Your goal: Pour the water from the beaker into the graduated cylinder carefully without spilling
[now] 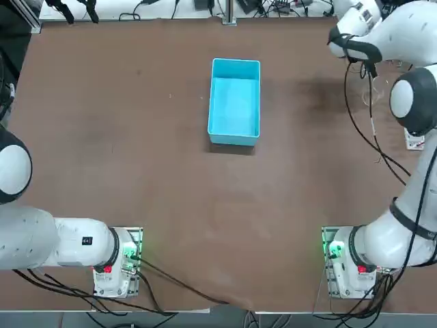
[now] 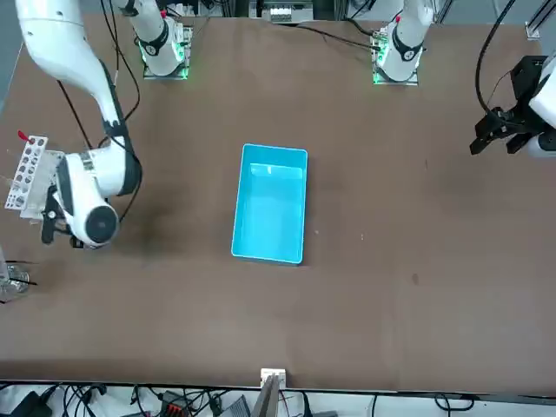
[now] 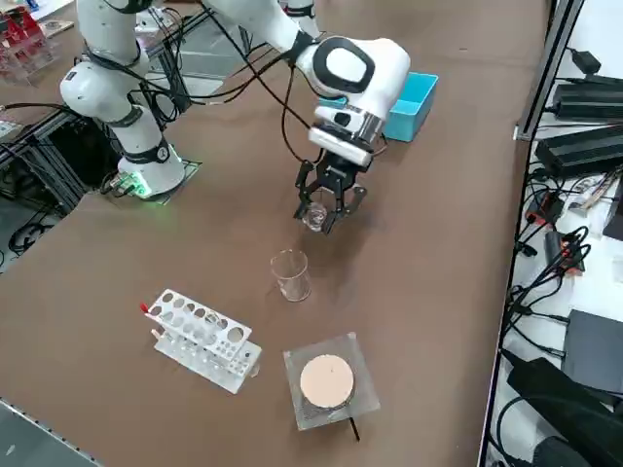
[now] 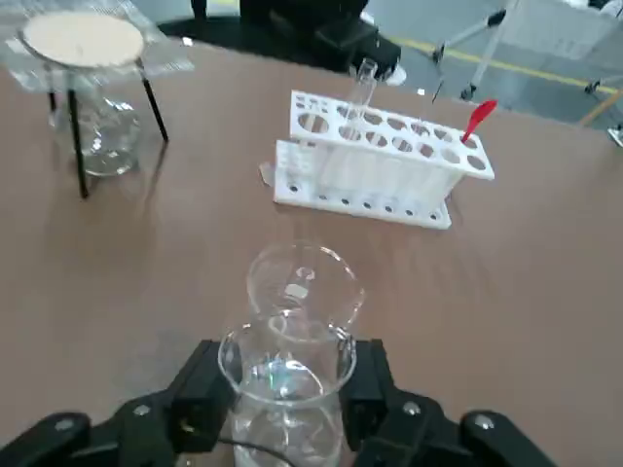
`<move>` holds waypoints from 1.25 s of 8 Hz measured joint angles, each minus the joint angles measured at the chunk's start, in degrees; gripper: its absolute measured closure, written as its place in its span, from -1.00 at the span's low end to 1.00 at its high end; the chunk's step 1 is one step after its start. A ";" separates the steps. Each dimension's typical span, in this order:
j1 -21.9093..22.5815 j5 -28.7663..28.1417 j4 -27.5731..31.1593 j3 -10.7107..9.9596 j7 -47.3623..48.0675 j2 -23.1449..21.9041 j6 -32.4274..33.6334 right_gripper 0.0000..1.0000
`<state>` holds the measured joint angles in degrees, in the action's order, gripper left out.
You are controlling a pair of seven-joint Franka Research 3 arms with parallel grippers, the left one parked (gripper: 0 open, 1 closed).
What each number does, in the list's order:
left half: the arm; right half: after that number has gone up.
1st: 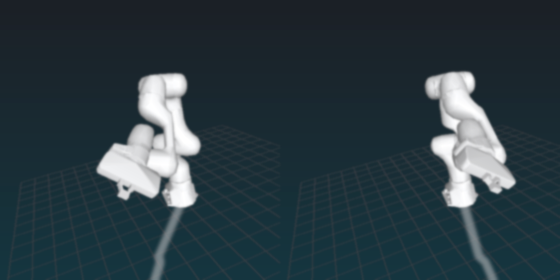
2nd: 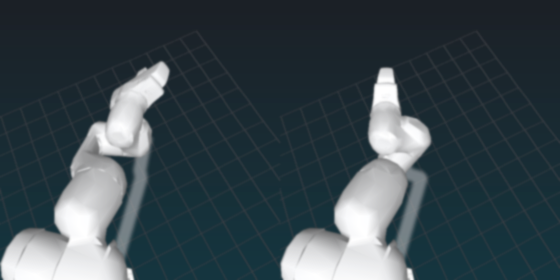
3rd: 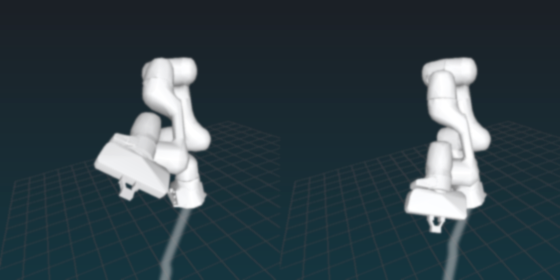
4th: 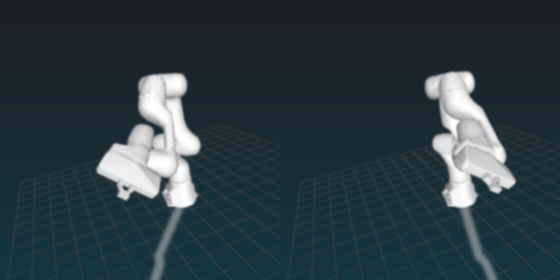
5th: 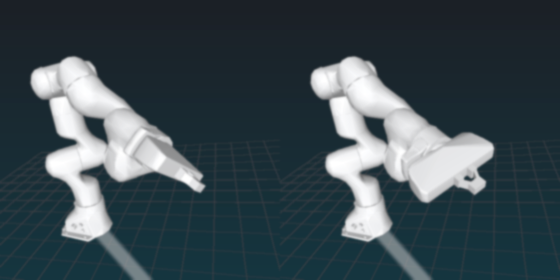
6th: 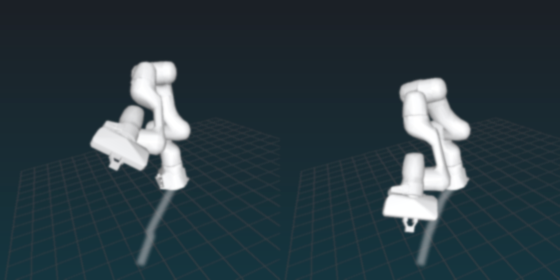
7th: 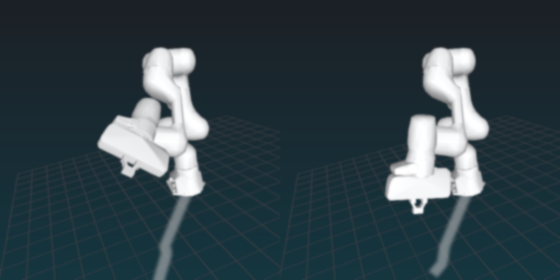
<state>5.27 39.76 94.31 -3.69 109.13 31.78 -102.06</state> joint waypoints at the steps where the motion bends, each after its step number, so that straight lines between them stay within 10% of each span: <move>1: -1.71 -2.14 0.54 0.00 -2.91 -0.73 -1.35 -0.22; 10: -12.28 -19.06 9.91 0.12 -21.41 -9.40 -12.13 -0.22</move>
<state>-7.01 20.70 104.21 -3.57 87.72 22.37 -114.19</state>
